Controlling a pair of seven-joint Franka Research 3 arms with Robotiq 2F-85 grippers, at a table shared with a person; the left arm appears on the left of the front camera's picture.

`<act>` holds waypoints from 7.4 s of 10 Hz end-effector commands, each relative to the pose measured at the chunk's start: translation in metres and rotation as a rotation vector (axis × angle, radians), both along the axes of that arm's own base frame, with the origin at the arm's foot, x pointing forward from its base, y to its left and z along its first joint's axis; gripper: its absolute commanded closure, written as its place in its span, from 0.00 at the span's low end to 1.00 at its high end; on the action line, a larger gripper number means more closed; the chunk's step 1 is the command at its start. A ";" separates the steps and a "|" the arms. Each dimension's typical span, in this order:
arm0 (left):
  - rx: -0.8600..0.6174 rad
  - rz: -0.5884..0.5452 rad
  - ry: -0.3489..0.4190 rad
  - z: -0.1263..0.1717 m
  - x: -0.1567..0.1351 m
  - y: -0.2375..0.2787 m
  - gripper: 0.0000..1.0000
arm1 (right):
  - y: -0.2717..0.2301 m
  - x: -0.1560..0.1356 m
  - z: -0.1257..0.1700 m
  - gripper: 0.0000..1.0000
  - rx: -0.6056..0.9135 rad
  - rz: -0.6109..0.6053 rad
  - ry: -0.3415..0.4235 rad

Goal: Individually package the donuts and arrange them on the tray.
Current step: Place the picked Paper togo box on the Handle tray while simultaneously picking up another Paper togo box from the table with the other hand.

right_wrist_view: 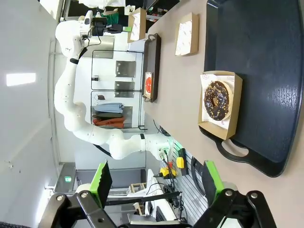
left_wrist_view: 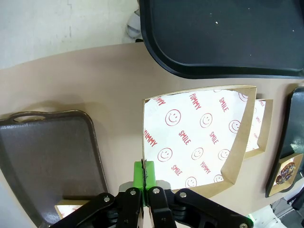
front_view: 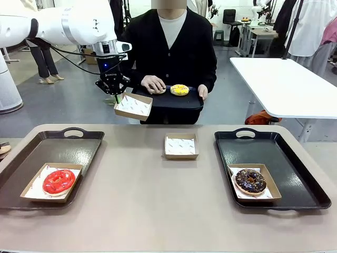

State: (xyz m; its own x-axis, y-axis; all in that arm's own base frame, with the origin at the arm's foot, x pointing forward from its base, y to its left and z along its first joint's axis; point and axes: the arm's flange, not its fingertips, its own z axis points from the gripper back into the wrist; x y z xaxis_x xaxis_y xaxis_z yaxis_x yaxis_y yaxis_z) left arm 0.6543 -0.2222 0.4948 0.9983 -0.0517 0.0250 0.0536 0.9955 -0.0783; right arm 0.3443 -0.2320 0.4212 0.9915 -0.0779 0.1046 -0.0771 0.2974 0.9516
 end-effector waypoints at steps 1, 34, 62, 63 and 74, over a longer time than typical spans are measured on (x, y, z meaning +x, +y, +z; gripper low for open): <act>0.000 0.000 0.000 -0.001 -0.001 0.000 1.00 | 0.002 -0.001 0.003 0.00 -0.001 -0.009 0.005; 0.000 0.000 0.000 -0.001 -0.001 0.000 1.00 | 0.002 -0.001 0.003 0.00 -0.001 -0.009 0.005; -0.113 0.002 0.006 -0.073 -0.117 0.237 0.99 | 0.412 0.121 0.048 0.00 -0.901 0.280 -0.273; -0.113 0.002 0.006 -0.073 -0.117 0.237 0.99 | 0.412 0.121 0.048 0.00 -0.901 0.280 -0.273; -0.084 -0.008 -0.001 -0.078 -0.123 0.250 0.99 | 0.439 0.138 0.045 0.00 -1.114 0.253 -0.264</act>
